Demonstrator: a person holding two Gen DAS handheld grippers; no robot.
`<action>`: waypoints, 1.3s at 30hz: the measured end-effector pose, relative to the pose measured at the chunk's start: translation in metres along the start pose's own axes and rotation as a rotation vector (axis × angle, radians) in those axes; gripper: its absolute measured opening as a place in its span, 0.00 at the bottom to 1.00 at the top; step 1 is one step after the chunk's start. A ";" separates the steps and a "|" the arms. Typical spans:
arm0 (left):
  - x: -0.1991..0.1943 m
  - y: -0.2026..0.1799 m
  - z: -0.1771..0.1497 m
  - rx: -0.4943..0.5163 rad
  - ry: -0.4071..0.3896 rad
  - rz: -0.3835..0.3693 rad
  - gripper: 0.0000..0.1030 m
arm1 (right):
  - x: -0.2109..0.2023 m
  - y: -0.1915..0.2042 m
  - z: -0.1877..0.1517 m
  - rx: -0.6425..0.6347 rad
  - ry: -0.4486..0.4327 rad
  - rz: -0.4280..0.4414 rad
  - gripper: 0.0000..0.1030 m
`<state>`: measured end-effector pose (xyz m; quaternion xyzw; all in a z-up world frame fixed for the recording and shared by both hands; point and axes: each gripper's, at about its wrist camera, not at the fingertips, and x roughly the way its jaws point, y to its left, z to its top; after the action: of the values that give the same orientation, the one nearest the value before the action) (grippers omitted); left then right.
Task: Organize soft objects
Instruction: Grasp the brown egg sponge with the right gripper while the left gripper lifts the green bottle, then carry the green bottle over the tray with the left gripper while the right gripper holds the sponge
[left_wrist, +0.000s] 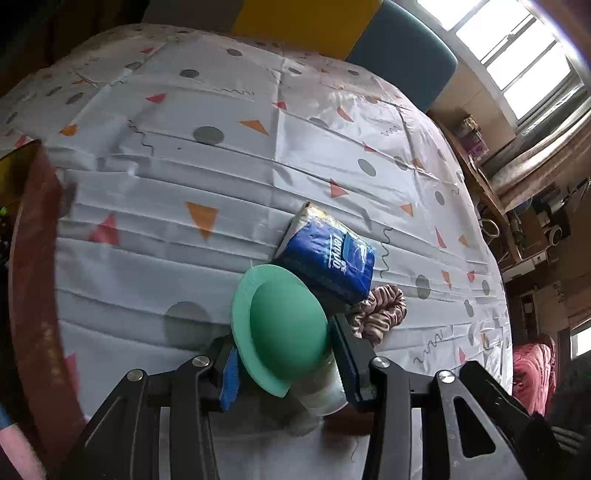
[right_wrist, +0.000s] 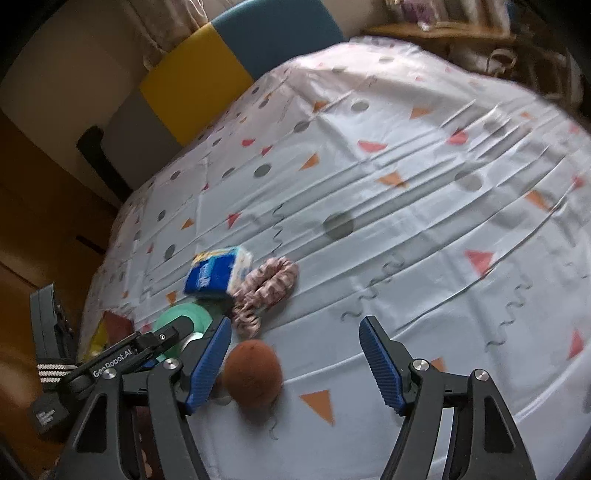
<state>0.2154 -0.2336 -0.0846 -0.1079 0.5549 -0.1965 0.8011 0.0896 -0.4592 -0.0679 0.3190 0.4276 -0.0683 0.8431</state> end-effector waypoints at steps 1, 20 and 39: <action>-0.004 0.000 -0.001 0.010 -0.006 0.008 0.43 | 0.002 0.000 -0.001 0.000 0.020 0.019 0.71; -0.108 -0.011 -0.058 0.271 -0.242 0.086 0.43 | 0.055 0.057 -0.037 -0.329 0.179 -0.026 0.34; -0.183 0.009 -0.114 0.362 -0.379 0.130 0.43 | 0.059 0.052 -0.037 -0.343 0.163 -0.051 0.39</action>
<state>0.0549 -0.1410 0.0253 0.0379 0.3566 -0.2169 0.9079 0.1213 -0.3866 -0.1043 0.1640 0.5077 0.0104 0.8457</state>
